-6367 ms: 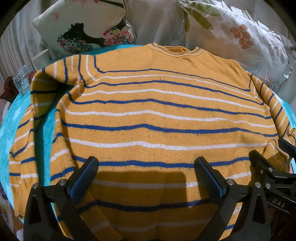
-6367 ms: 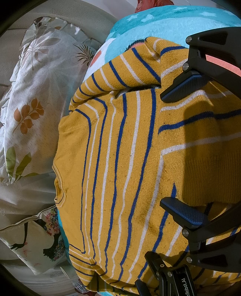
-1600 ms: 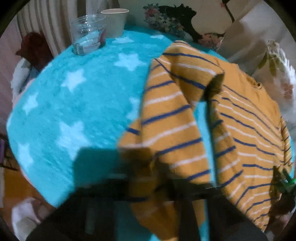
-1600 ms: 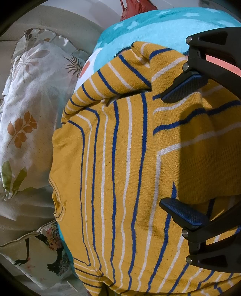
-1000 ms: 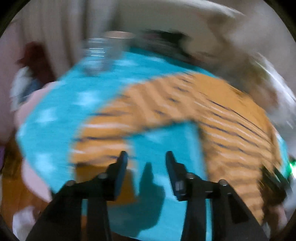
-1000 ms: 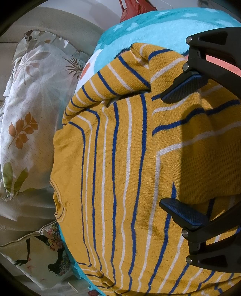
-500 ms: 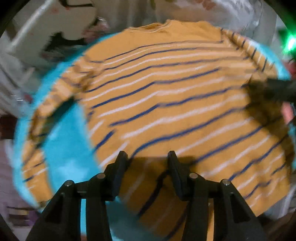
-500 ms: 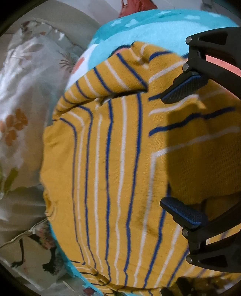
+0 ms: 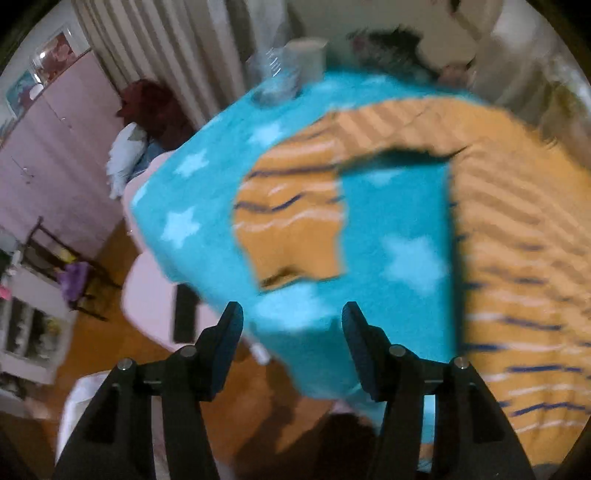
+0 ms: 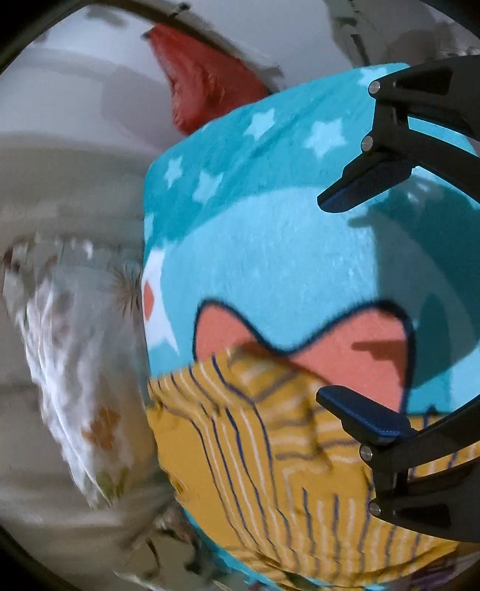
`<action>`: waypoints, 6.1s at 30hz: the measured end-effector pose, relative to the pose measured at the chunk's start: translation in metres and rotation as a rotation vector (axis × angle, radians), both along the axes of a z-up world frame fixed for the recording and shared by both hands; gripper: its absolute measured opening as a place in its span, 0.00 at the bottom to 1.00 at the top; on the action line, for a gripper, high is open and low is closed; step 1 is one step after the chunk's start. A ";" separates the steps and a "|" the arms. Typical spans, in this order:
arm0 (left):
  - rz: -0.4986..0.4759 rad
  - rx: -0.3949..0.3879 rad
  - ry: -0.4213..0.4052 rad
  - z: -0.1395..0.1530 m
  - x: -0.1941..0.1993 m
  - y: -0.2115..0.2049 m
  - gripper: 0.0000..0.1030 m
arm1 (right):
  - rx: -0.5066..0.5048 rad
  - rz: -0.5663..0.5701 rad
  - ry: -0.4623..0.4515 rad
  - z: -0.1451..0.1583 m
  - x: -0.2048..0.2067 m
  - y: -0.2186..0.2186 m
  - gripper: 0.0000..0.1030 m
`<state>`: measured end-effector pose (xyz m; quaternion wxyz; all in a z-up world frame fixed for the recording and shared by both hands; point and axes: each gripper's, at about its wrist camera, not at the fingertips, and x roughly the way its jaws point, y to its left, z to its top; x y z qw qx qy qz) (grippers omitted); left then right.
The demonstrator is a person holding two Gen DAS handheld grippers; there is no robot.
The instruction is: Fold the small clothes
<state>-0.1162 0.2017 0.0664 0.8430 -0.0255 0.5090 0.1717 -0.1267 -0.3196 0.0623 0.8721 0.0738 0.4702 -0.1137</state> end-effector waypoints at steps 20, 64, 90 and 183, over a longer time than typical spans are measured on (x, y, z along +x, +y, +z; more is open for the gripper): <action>-0.230 -0.090 -0.069 0.020 0.024 -0.113 0.60 | 0.024 0.418 0.047 -0.042 0.070 0.111 0.17; -0.152 -0.287 -0.053 0.009 0.090 0.120 0.65 | 0.132 0.536 0.138 -0.035 0.284 0.429 0.41; -0.246 -0.317 -0.013 -0.005 0.114 0.112 0.66 | 0.494 -0.034 0.125 -0.077 0.274 0.274 0.08; 0.174 -0.306 -0.090 0.000 0.049 0.205 0.67 | 0.091 0.965 0.008 0.066 0.190 0.485 0.11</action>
